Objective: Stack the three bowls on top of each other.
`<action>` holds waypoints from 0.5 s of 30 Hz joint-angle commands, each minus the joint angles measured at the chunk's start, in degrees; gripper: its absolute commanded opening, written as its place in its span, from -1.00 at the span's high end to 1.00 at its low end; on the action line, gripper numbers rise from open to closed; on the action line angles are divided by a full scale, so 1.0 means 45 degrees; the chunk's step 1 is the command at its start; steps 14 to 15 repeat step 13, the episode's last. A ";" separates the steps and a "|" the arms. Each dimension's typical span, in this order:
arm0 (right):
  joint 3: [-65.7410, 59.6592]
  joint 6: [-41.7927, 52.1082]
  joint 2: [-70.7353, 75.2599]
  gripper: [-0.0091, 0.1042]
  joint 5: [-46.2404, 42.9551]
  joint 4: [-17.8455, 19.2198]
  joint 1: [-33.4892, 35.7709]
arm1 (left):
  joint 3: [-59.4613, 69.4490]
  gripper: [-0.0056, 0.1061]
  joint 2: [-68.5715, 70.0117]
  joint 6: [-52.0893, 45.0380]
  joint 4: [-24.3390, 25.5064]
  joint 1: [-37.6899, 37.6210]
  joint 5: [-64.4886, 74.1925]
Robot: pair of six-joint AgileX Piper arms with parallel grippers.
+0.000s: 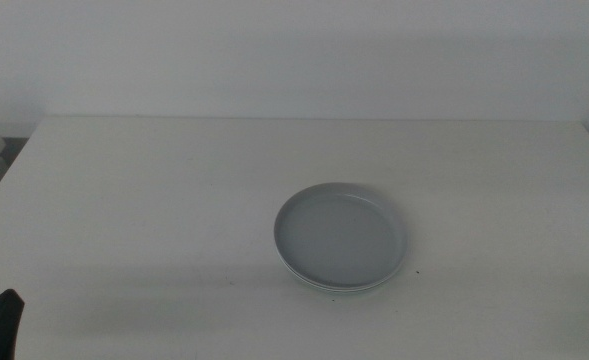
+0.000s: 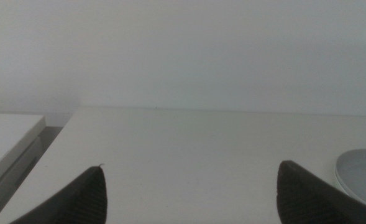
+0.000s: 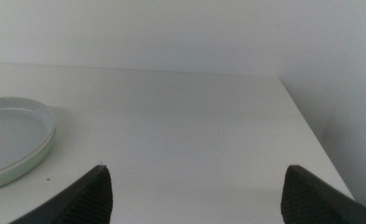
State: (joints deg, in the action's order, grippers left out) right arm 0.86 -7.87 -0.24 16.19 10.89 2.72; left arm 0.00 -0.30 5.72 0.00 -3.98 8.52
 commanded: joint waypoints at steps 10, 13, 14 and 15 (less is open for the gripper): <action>-0.0046 0.0045 0.0053 -0.80 -0.0240 -0.0210 -0.0094 | 0.0000 -0.78 0.0068 0.0077 0.0000 0.0025 -0.0368; -0.0046 0.0045 0.0053 -0.80 -0.0240 -0.0210 -0.0094 | 0.0000 -0.78 0.0068 0.0077 0.0000 0.0025 -0.0426; -0.0046 0.0045 0.0053 -0.80 -0.0240 -0.0210 -0.0094 | 0.0000 -0.78 0.0068 0.0077 0.0000 0.0025 -0.0426; -0.0046 0.0045 0.0053 -0.80 -0.0240 -0.0210 -0.0094 | 0.0000 -0.78 0.0068 0.0077 0.0000 0.0025 -0.0426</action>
